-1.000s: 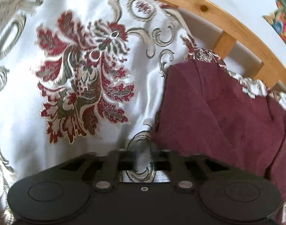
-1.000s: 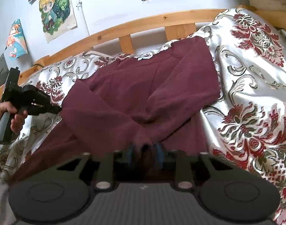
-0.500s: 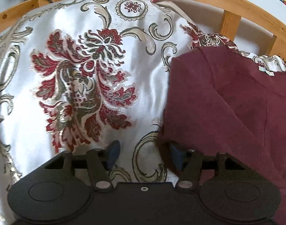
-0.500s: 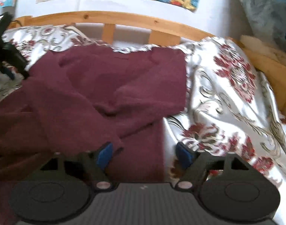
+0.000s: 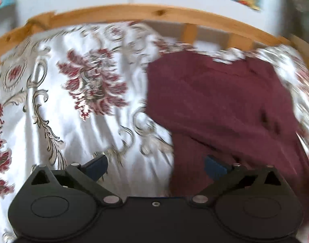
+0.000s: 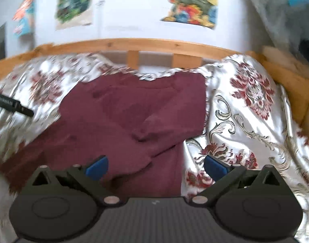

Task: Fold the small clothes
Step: 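Grasp the shirt hem with both tools and lift it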

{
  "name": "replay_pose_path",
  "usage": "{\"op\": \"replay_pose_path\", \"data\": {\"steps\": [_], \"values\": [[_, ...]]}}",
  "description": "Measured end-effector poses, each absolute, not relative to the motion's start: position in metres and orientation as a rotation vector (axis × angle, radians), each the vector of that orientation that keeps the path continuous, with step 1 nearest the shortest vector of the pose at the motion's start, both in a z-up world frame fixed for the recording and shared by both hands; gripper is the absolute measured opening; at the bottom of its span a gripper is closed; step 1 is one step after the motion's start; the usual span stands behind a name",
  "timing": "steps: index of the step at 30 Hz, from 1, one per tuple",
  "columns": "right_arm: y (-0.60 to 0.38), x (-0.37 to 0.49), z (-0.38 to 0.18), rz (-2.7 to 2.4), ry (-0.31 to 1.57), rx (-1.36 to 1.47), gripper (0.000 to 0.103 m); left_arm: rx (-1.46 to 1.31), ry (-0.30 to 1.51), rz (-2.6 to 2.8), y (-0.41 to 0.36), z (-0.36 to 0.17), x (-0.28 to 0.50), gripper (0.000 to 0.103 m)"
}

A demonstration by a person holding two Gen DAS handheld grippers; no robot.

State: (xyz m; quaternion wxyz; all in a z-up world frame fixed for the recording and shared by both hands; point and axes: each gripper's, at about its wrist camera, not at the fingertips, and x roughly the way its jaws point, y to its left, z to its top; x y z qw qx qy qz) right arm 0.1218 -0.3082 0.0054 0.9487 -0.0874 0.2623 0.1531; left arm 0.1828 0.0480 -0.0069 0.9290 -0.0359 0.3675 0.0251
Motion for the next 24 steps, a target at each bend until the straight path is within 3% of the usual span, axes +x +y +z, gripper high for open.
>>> {"op": "replay_pose_path", "data": {"steps": [12,24], "values": [[-0.277,0.063,-0.016,0.329,0.65,-0.54,0.103,0.417,0.718,-0.328,-0.004,-0.031,0.074,0.102],[-0.263,0.071,-0.049,0.36,0.728,-0.631,0.103,0.569,0.793,-0.269,-0.038,-0.074,0.092,0.097]]}}
